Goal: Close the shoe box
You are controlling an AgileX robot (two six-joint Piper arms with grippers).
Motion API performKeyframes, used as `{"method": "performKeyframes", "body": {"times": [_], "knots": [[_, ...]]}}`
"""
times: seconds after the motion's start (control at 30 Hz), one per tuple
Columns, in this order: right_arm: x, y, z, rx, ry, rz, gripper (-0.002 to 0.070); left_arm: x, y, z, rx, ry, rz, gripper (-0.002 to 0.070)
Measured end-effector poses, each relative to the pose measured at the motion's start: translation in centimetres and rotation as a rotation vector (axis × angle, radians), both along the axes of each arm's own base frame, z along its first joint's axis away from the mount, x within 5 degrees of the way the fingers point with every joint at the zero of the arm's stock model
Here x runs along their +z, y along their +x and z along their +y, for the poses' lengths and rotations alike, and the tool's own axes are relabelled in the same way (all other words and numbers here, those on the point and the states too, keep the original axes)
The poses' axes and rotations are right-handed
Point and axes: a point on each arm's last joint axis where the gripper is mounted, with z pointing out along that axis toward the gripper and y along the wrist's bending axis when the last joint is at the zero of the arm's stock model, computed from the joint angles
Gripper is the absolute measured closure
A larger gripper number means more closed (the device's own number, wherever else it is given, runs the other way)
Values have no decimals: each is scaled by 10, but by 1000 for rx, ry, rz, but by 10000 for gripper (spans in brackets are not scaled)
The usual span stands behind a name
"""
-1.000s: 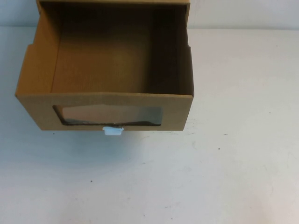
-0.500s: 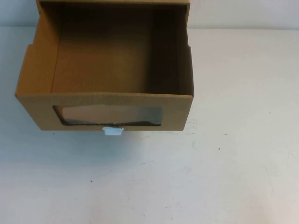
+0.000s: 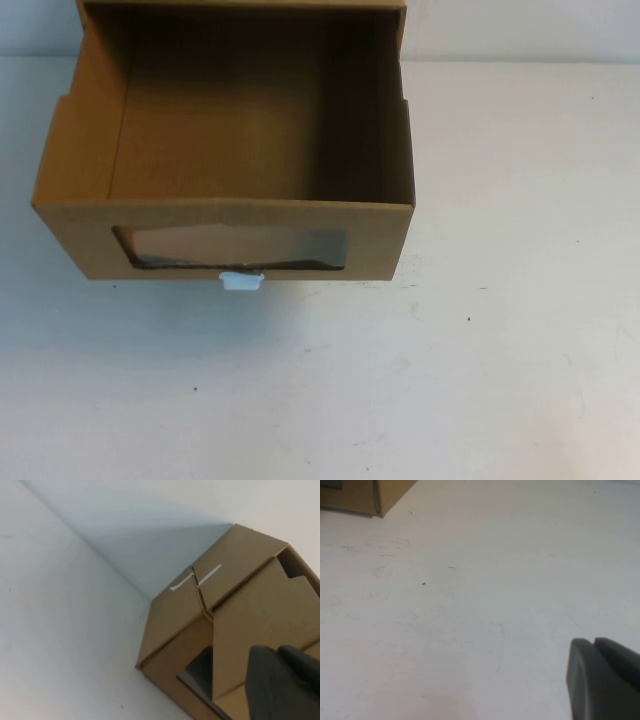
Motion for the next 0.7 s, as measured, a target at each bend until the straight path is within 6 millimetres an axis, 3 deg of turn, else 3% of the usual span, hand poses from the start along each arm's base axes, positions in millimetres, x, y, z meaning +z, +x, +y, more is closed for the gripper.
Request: {"method": "performKeyframes", "body": {"times": [0.07,0.17,0.27,0.37,0.53,0.7], "knots": [[0,0,0,0,0,0,690,2,0,-1,-17,-15,12,680],[0,0,0,0,0,0,690,23,-6,-9,-109,45,29,680],[0,0,0,0,0,0,690,63,-15,-18,-223,197,31,680],[0,0,0,0,0,0,690,96,-9,-26,-336,307,117,680],[0,0,0,0,0,0,690,159,27,-33,-425,510,177,680],[0,0,0,0,0,0,690,224,98,-42,-507,665,202,680]]}}
